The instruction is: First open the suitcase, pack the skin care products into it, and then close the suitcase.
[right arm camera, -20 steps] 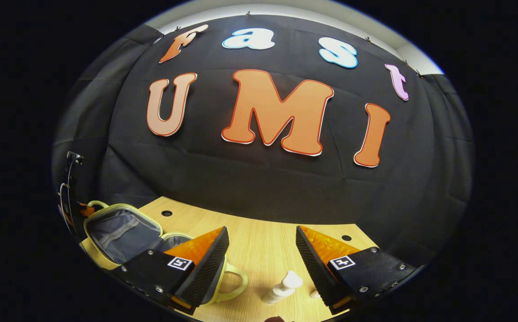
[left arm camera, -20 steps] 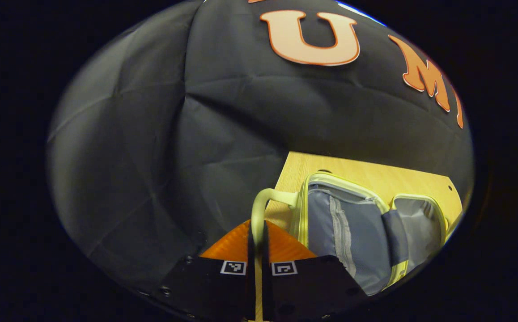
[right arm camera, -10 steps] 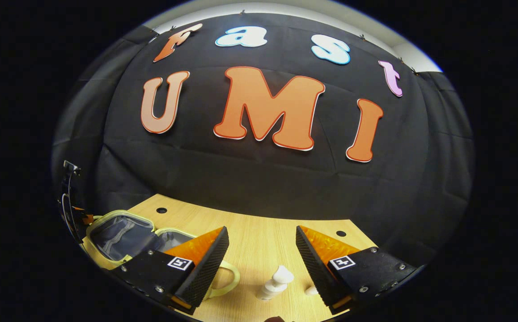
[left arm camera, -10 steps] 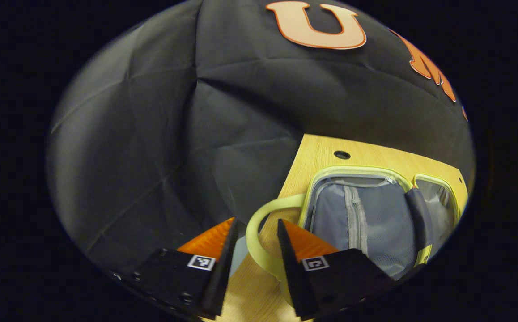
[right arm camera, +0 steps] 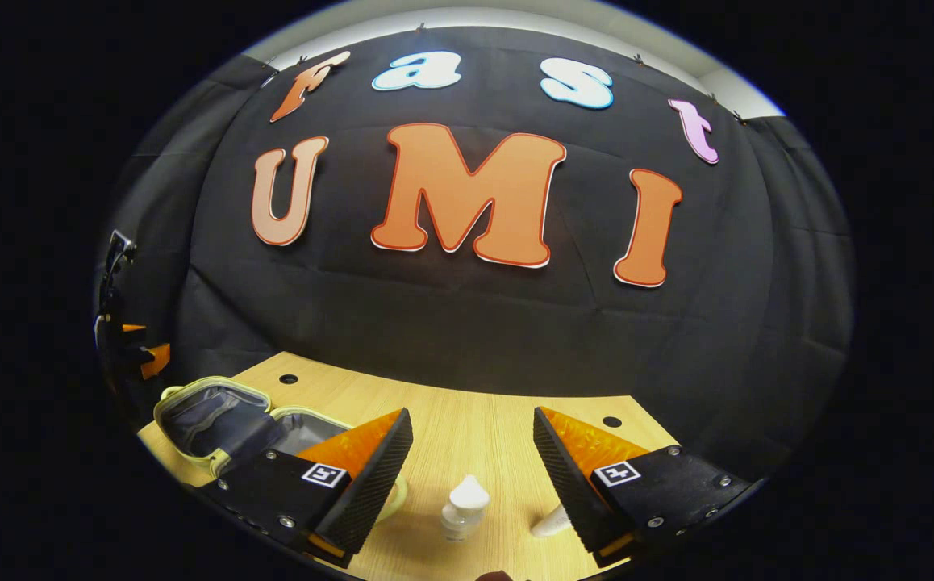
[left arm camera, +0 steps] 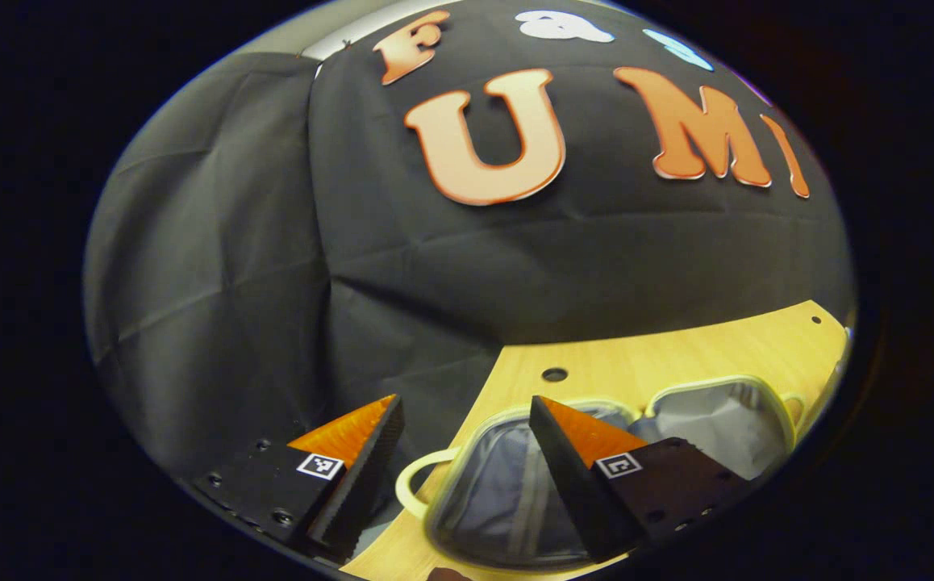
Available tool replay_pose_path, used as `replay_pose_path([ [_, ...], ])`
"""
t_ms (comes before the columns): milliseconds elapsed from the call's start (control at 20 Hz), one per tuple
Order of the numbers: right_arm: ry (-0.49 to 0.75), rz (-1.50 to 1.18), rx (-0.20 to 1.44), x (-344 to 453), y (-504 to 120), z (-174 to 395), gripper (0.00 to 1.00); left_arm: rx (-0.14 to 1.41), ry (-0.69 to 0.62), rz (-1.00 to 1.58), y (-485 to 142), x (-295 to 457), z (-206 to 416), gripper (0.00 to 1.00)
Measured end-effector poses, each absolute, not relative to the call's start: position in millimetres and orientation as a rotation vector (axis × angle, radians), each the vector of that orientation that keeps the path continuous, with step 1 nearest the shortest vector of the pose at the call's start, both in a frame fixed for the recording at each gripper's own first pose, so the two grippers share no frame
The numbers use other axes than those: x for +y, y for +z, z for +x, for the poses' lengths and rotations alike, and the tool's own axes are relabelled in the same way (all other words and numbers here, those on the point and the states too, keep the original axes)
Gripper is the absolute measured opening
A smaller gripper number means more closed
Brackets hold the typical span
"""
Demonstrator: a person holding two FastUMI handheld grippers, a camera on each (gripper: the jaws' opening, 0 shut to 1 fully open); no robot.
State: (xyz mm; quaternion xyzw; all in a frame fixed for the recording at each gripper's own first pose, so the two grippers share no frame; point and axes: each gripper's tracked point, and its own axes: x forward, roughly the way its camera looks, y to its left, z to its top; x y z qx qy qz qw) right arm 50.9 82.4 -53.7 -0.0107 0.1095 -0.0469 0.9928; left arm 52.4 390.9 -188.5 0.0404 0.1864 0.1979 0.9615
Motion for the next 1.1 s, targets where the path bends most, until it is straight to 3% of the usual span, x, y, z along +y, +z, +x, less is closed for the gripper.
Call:
replay_pose_path([
  [350,-0.090,-0.002,0.227,24,-70,33,0.96,0.281,0.259,0.045,-135,247,69,1.00],
  [700,-0.063,0.008,0.282,-25,-108,15,0.96,0.290,0.001,-0.001,-140,55,73,0.99],
  [1100,0.017,0.015,0.343,-45,-157,12,0.96,0.314,-0.133,-0.004,-159,-57,74,0.99],
])
